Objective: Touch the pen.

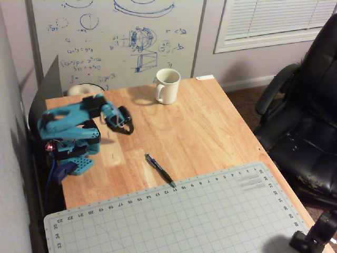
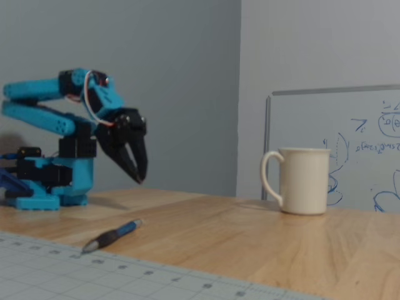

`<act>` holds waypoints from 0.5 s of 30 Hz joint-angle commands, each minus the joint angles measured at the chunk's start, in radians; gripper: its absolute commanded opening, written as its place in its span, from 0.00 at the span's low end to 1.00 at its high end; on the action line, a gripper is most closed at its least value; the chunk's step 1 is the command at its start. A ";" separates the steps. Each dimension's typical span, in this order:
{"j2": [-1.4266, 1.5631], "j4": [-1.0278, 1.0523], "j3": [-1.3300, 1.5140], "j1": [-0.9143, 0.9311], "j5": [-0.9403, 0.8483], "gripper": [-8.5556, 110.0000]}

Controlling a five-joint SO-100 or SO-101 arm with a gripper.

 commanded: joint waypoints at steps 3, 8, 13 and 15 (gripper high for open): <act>-0.391 -0.055 -0.374 0.110 -0.005 0.08; -0.676 -0.086 -0.604 0.219 -0.005 0.08; -0.933 -0.087 -0.801 0.314 -0.006 0.08; -1.017 -0.087 -0.876 0.341 -0.006 0.08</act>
